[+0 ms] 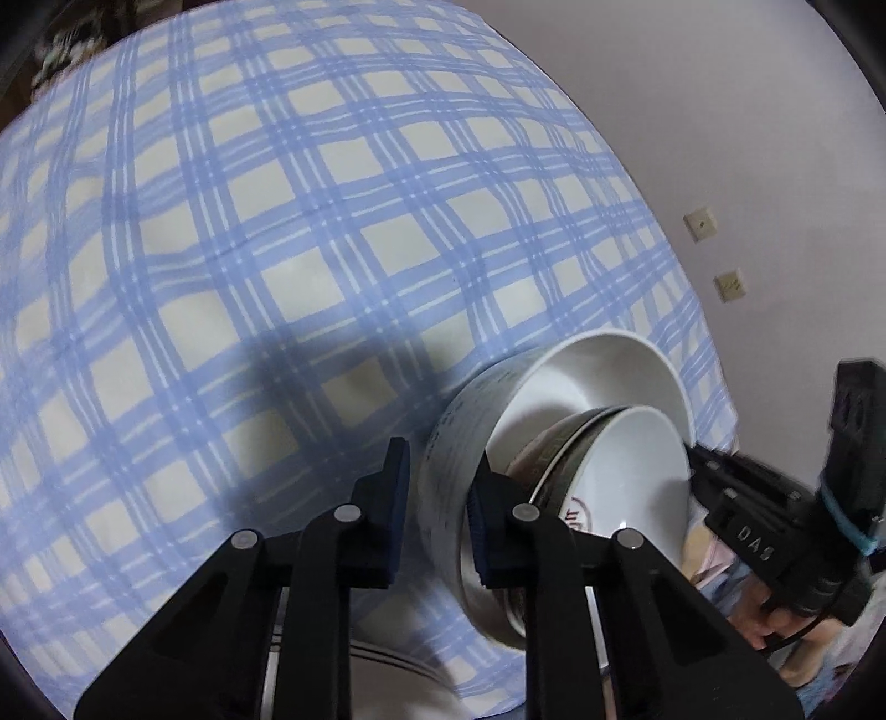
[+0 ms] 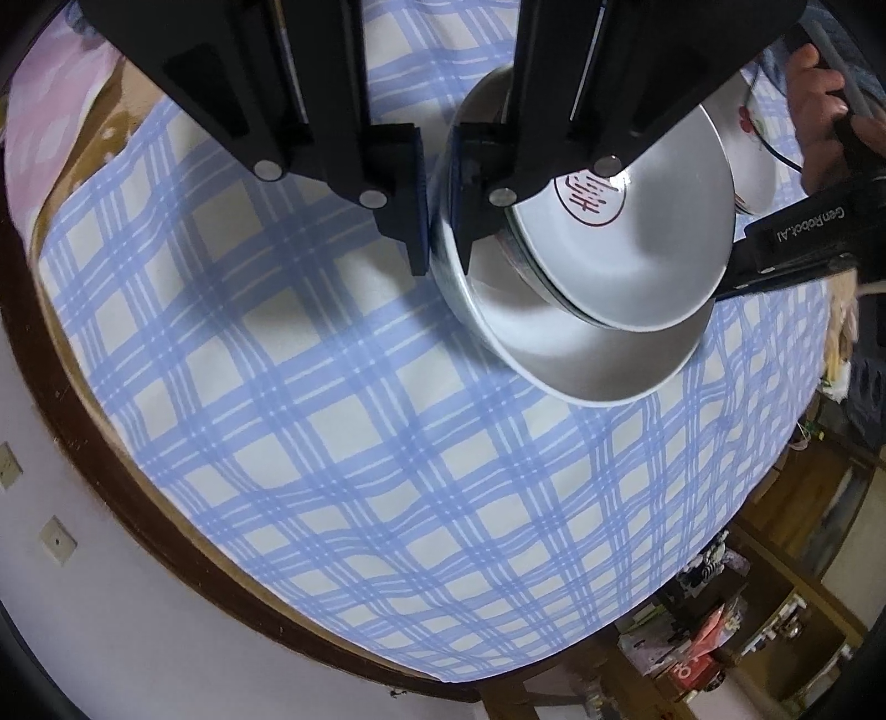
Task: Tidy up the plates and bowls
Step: 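Lift the nested bowl stack with both grippers and carry it toward the cherry plates, then lower the bowl stack onto the cherry plates and open both grippers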
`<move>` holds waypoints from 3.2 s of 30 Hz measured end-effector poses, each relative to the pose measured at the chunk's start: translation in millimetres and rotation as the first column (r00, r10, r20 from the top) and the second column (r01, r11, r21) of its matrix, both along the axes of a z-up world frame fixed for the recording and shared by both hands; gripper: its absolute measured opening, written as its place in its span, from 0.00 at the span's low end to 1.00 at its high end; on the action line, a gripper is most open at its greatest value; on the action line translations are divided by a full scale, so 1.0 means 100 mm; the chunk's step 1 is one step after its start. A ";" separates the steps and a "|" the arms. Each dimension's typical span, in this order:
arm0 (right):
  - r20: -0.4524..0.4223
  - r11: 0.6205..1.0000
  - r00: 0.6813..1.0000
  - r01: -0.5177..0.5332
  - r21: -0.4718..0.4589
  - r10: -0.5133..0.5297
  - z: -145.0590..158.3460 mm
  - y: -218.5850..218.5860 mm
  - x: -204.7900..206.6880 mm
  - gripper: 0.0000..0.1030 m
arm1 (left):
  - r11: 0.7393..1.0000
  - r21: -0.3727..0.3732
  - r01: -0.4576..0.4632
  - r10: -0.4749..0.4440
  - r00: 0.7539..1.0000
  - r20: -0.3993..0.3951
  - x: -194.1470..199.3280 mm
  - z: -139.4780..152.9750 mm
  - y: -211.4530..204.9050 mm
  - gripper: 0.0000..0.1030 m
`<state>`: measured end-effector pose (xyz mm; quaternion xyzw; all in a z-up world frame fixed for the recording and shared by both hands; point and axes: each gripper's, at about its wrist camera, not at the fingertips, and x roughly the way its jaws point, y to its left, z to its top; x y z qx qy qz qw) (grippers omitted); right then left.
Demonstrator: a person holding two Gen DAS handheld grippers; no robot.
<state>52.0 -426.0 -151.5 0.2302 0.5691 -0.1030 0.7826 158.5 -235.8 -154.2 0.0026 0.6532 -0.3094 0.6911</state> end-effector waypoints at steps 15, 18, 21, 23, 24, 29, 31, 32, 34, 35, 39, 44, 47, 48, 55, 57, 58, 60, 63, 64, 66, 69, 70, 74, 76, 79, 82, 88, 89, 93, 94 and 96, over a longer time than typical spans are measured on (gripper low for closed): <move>0.045 1.000 0.999 0.024 0.012 -0.024 0.00 -0.01 -0.08 0.09 | 1.000 -0.021 -0.016 0.017 0.999 0.035 -0.08 0.05 -0.01 0.13; 0.058 1.000 0.998 0.022 0.006 -0.022 0.02 0.01 -0.10 0.09 | 1.000 -0.004 -0.005 0.005 0.998 0.060 -0.12 0.09 -0.02 0.12; 0.076 0.999 0.997 0.033 0.012 -0.034 0.06 0.01 -0.13 0.10 | 1.000 0.012 -0.010 0.010 0.998 0.070 -0.15 0.14 0.00 0.10; 0.084 0.999 0.996 0.035 0.007 -0.036 0.08 0.03 -0.15 0.10 | 1.000 0.025 -0.005 0.003 0.997 0.080 -0.18 0.16 -0.01 0.10; 0.085 0.999 0.996 0.033 0.002 -0.033 0.09 0.04 -0.15 0.10 | 1.000 0.030 -0.005 0.003 0.997 0.081 -0.18 0.16 -0.01 0.10; 0.094 0.999 0.995 0.036 -0.007 -0.035 0.15 0.07 -0.17 0.10 | 0.999 0.048 -0.016 0.012 0.996 0.088 -0.22 0.21 0.00 0.10; 0.095 0.999 0.995 0.032 -0.012 -0.031 0.18 0.09 -0.17 0.10 | 0.998 0.054 -0.019 0.014 0.996 0.085 -0.23 0.22 0.00 0.10; 0.097 0.999 0.995 0.034 -0.013 -0.032 0.19 0.09 -0.18 0.11 | 0.998 0.053 -0.025 0.020 0.997 0.081 -0.23 0.23 0.01 0.11; 0.094 0.999 0.995 0.026 -0.023 -0.024 0.19 0.10 -0.18 0.10 | 0.998 0.059 -0.013 0.008 0.996 0.087 -0.24 0.25 0.01 0.11; 0.095 0.999 0.995 0.026 -0.018 -0.024 0.18 0.10 -0.19 0.10 | 0.998 0.066 -0.013 0.007 0.996 0.092 -0.25 0.25 0.00 0.11; 0.089 1.000 0.996 0.017 -0.012 -0.016 0.13 0.09 -0.19 0.10 | 0.998 0.068 -0.012 0.006 0.996 0.086 -0.25 0.18 0.02 0.11; 0.076 0.999 0.997 0.004 -0.037 -0.001 0.09 0.13 -0.16 0.10 | 0.998 0.056 -0.017 0.012 0.995 0.096 -0.25 0.13 0.05 0.11; 0.069 0.999 0.998 0.003 -0.038 0.000 0.08 0.13 -0.15 0.10 | 0.999 0.032 -0.040 0.036 0.995 0.090 -0.23 0.09 0.09 0.11; 0.068 0.999 0.998 0.002 -0.037 0.001 0.07 0.13 -0.14 0.10 | 0.999 0.026 -0.045 0.043 0.995 0.086 -0.22 0.08 0.10 0.11; 0.100 1.000 0.995 -0.004 0.018 0.002 0.01 0.06 -0.15 0.13 | 0.994 -0.047 -0.102 0.105 0.993 0.059 -0.20 0.02 0.19 0.14; 0.095 1.000 0.995 -0.020 0.022 0.017 0.00 0.06 -0.14 0.13 | 0.993 -0.049 -0.104 0.107 0.993 0.058 -0.21 0.01 0.20 0.14; 0.089 0.999 0.996 -0.027 0.017 0.025 0.00 0.07 -0.13 0.13 | 0.995 -0.043 -0.093 0.096 0.993 0.065 -0.22 0.02 0.19 0.13; 0.070 0.999 0.997 -0.030 0.013 0.029 0.01 0.09 -0.12 0.13 | 0.997 -0.017 -0.070 0.071 0.995 0.071 -0.24 0.05 0.17 0.13; 0.036 1.000 0.999 -0.031 -0.007 0.031 0.02 0.13 -0.07 0.12 | 0.998 0.015 -0.064 0.063 0.997 0.051 -0.22 0.04 0.15 0.13; 0.034 0.999 0.999 -0.031 -0.010 0.031 0.01 0.12 -0.07 0.11 | 0.998 0.028 -0.053 0.052 0.997 0.049 -0.22 0.05 0.14 0.12; 0.048 1.000 0.999 -0.017 -0.016 0.018 0.02 0.12 -0.09 0.10 | 0.999 0.036 -0.036 0.034 0.997 0.066 -0.24 0.06 0.12 0.11; 0.081 0.999 0.996 -0.026 -0.039 0.029 0.07 0.16 -0.14 0.10 | 0.998 0.033 -0.045 0.042 0.996 0.074 -0.26 0.09 0.14 0.11; 0.085 0.999 0.996 -0.030 -0.043 0.033 0.09 0.16 -0.15 0.10 | 0.998 0.034 -0.049 0.046 0.996 0.076 -0.28 0.10 0.15 0.11; 0.091 1.000 0.996 -0.003 -0.021 0.005 0.15 0.14 -0.16 0.10 | 0.997 0.036 -0.062 0.059 0.996 0.071 -0.30 0.17 0.17 0.11; 0.094 1.000 0.996 0.008 -0.016 -0.007 0.18 0.14 -0.17 0.11 | 0.997 0.030 -0.076 0.074 0.995 0.070 -0.31 0.22 0.19 0.11; 0.094 1.000 0.996 0.006 -0.008 -0.005 0.22 0.16 -0.19 0.11 | 0.996 0.026 -0.087 0.085 0.994 0.070 -0.32 0.30 0.21 0.12; 0.101 1.000 0.995 0.019 0.003 -0.019 0.31 0.17 -0.24 0.11 | 0.996 0.023 -0.087 0.085 0.993 0.078 -0.35 0.39 0.22 0.13; 0.115 1.000 0.993 -0.004 -0.029 0.007 0.56 0.29 -0.30 0.11 | 0.995 0.016 -0.103 0.101 0.992 0.079 -0.44 0.60 0.33 0.13; 0.119 0.999 0.993 -0.007 -0.031 0.011 0.61 0.33 -0.32 0.11 | 0.994 0.014 -0.109 0.107 0.991 0.078 -0.45 0.64 0.37 0.13; 0.126 0.999 0.991 -0.033 -0.035 0.037 0.75 0.49 -0.37 0.11 | 0.990 0.019 -0.143 0.141 0.987 0.083 -0.55 0.79 0.55 0.13; 0.127 0.999 0.991 -0.035 -0.028 0.039 0.78 0.53 -0.39 0.11 | 0.987 0.020 -0.159 0.156 0.984 0.082 -0.58 0.82 0.63 0.13; 0.138 0.998 0.989 -0.054 -0.022 0.056 0.83 0.66 -0.42 0.11 | 0.985 0.026 -0.170 0.167 0.981 0.096 -0.64 0.90 0.74 0.13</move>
